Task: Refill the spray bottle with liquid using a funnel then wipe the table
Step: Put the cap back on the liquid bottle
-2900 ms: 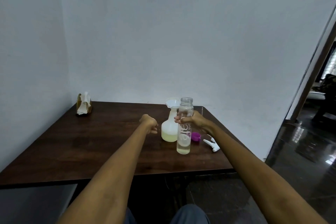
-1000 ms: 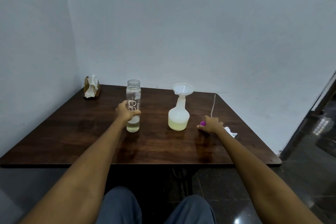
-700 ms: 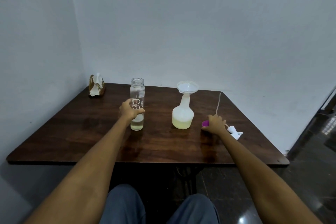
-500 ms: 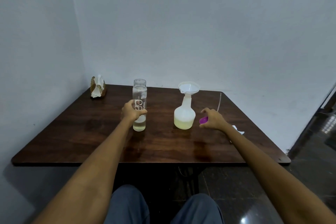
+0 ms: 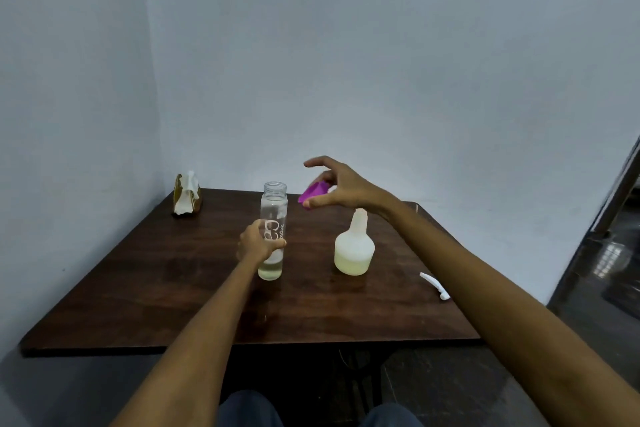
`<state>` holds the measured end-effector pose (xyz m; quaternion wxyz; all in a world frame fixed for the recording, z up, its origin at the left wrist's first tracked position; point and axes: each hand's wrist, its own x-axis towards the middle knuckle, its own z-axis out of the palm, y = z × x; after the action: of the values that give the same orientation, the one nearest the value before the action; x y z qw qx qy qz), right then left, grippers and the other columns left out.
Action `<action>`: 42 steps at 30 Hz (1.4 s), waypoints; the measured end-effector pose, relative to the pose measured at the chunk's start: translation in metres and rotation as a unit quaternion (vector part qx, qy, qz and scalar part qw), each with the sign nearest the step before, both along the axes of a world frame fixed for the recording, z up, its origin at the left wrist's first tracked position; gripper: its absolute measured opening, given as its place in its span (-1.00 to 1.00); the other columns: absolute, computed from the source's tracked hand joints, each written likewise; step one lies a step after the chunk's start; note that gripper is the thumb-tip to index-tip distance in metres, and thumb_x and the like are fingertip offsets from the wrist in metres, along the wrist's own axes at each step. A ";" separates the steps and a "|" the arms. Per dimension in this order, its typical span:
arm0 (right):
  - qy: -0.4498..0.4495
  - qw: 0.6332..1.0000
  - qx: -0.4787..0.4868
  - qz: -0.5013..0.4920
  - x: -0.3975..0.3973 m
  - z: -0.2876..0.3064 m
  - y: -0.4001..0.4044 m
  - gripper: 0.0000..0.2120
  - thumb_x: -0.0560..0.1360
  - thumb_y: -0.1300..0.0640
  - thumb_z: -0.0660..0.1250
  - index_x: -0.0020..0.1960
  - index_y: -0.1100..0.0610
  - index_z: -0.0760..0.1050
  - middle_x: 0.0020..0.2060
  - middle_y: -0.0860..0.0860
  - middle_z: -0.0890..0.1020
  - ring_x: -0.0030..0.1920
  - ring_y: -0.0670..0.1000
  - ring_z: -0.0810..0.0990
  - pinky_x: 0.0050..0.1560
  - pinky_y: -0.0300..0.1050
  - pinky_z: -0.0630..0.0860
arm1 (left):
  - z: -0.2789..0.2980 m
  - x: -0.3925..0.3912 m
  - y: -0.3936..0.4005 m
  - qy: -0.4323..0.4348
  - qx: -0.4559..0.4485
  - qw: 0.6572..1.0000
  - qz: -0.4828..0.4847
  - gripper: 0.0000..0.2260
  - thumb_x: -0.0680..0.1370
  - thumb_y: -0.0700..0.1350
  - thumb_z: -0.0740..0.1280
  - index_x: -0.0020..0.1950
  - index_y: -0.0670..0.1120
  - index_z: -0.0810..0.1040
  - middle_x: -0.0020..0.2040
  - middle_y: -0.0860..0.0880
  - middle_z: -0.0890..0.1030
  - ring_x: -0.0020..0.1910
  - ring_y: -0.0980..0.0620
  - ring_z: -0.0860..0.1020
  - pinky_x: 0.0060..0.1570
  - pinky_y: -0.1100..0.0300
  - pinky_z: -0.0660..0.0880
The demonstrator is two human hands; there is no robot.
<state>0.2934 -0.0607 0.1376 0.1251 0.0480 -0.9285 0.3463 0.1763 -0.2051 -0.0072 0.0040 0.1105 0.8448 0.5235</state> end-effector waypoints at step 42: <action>-0.090 0.924 0.342 -0.145 -0.108 0.015 -0.075 -0.55 0.37 -0.08 0.47 -0.40 0.14 0.29 -0.43 0.01 0.44 -0.42 -0.02 0.43 -0.40 -0.23 0.37 | 0.002 -0.008 -0.005 0.035 -0.017 0.999 -0.035 -0.47 0.30 -0.10 0.57 0.23 -0.15 0.52 0.13 -0.13 0.63 0.11 -0.11 0.59 0.12 0.04 0.52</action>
<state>0.1856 -0.1355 0.1529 0.0656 -0.0784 -0.9947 -0.0110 0.1682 -0.2103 -0.0053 -0.0055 0.1585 0.8490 0.5040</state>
